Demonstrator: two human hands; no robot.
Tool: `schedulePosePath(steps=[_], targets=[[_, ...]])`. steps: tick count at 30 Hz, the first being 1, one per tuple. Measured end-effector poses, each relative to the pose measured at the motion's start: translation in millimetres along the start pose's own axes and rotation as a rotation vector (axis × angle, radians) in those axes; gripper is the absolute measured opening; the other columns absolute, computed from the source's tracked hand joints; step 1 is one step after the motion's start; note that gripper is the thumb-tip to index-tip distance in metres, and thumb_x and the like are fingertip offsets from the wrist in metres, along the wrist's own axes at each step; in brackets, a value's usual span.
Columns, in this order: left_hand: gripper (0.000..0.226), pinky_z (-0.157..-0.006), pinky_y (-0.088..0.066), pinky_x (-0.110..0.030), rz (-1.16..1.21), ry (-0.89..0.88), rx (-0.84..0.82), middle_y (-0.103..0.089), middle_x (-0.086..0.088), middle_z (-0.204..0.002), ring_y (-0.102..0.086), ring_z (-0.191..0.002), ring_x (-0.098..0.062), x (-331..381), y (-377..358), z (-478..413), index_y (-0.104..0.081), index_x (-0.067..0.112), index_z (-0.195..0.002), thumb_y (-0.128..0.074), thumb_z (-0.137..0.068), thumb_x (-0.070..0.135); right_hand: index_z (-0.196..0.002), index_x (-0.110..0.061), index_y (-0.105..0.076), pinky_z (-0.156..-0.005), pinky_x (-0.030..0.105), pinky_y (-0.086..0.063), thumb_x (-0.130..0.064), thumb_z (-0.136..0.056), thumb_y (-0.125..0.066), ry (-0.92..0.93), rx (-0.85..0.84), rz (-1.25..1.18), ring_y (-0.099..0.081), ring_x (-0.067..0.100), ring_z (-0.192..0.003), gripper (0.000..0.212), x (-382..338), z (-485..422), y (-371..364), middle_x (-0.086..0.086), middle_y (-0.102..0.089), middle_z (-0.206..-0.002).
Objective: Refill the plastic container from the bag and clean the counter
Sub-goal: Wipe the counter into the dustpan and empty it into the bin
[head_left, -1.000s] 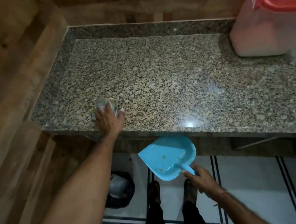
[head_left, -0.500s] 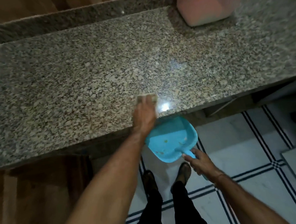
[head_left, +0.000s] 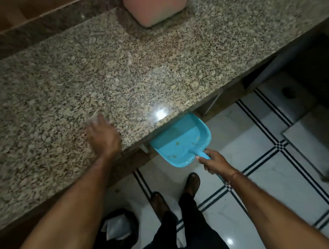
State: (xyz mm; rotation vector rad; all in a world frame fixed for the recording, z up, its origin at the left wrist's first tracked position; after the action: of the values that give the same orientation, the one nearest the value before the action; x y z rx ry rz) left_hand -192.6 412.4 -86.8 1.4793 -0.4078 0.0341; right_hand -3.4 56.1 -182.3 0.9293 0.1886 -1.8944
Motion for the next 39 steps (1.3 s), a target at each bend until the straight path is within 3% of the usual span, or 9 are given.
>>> schedulePosePath(steps=[4, 7, 11, 16, 20, 24, 28, 33, 39], targets=[[0.025, -0.057, -0.043, -0.021, 0.127, -0.356, -0.090, -0.060, -0.002, -0.115, -0.057, -0.087, -0.011, 111, -23, 13, -0.054, 0.030, -0.123, -0.052, -0.101, 0.018, -0.111, -0.021, -0.065, -0.053, 0.024, -0.042, -0.040, -0.089, -0.071, -0.013, -0.034, 0.004, -0.056, 0.011, -0.061, 0.029, -3, -16, 13, -0.002, -0.062, -0.074], [0.014, -0.080, -0.038, -0.034, 0.062, -0.469, -0.122, -0.054, 0.005, -0.105, -0.050, -0.086, -0.011, 140, -28, 14, -0.055, 0.028, -0.114, -0.047, -0.103, 0.028, -0.107, -0.018, -0.066, -0.054, 0.022, -0.043, -0.034, -0.093, -0.070, -0.008, -0.066, 0.033, -0.057, 0.010, -0.061, 0.021, -7, -22, 29, -0.001, -0.063, -0.073], [0.023, -0.076, -0.049, -0.037, 0.108, -0.008, 0.136, -0.061, 0.010, -0.114, -0.061, -0.090, -0.013, 69, 0, -38, -0.054, 0.031, -0.124, -0.050, -0.101, 0.034, -0.102, -0.017, -0.068, -0.062, 0.028, -0.050, -0.033, -0.089, -0.073, 0.024, -0.075, 0.072, -0.065, 0.012, -0.071, 0.022, -11, -38, 58, -0.001, -0.067, -0.081], [0.046, -0.104, -0.042, -0.048, 0.076, 0.631, 0.177, -0.053, -0.022, -0.143, -0.051, -0.131, -0.040, -1, -4, -83, -0.039, 0.009, -0.147, -0.046, -0.103, 0.022, -0.103, -0.010, -0.069, -0.068, 0.031, -0.052, -0.025, -0.091, -0.073, 0.005, -0.095, 0.045, -0.063, 0.013, -0.072, 0.020, -10, -56, 77, -0.001, -0.066, -0.080], [0.030, -0.056, -0.046, -0.030, 0.107, 0.080, 0.075, -0.051, -0.015, -0.131, -0.056, -0.089, -0.020, 133, -28, -57, -0.043, 0.022, -0.134, -0.045, -0.105, 0.019, -0.097, -0.011, -0.070, -0.070, 0.032, -0.049, -0.021, -0.089, -0.076, -0.003, -0.097, 0.038, -0.059, 0.012, -0.073, 0.015, -10, -67, 82, -0.004, -0.063, -0.079], [0.021, -0.051, -0.030, -0.019, 0.132, -0.508, -0.134, -0.055, -0.005, -0.111, -0.051, -0.076, -0.012, 211, -58, -15, -0.048, 0.018, -0.123, -0.044, -0.106, 0.029, -0.103, 0.000, -0.070, -0.072, 0.029, -0.046, -0.016, -0.090, -0.075, -0.005, -0.112, 0.082, -0.058, 0.015, -0.077, 0.021, -17, -73, 89, 0.005, -0.063, -0.085], [0.026, -0.053, -0.041, -0.025, 0.194, -0.159, 0.052, -0.054, 0.000, -0.106, -0.054, -0.076, -0.012, 151, -17, -80, -0.046, 0.019, -0.127, -0.046, -0.105, 0.032, -0.105, 0.002, -0.070, -0.072, 0.028, -0.046, -0.014, -0.091, -0.073, -0.031, -0.116, 0.081, -0.056, 0.017, -0.078, 0.021, -21, -72, 97, 0.006, -0.061, -0.084], [0.047, -0.098, -0.046, -0.050, 0.089, 0.449, 0.126, -0.053, -0.023, -0.139, -0.055, -0.125, -0.041, 34, 5, -162, -0.039, 0.012, -0.146, -0.047, -0.100, 0.019, -0.092, -0.001, -0.069, -0.060, 0.012, -0.043, -0.007, -0.091, -0.072, -0.074, -0.073, 0.036, -0.053, 0.007, -0.067, 0.007, -20, -75, 96, -0.002, -0.057, -0.073], [0.030, -0.051, -0.051, -0.025, 0.085, -0.207, -0.021, -0.052, -0.007, -0.128, -0.056, -0.083, -0.013, 198, -44, -139, -0.045, 0.023, -0.132, -0.045, -0.102, 0.019, -0.105, -0.006, -0.071, -0.073, 0.024, -0.048, -0.016, -0.092, -0.073, -0.145, -0.047, 0.011, -0.059, 0.015, -0.082, 0.017, -17, -81, 90, 0.004, -0.064, -0.087]])
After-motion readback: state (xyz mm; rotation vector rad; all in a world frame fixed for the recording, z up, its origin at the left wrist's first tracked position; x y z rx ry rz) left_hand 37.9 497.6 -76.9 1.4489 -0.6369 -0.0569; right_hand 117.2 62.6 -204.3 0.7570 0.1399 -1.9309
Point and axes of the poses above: each hand's wrist, its own z-axis away from the middle knuckle, its own y-axis out of the back of the hand, x = y × z, the point moved 6 cm from there along -z, towards the middle knuckle
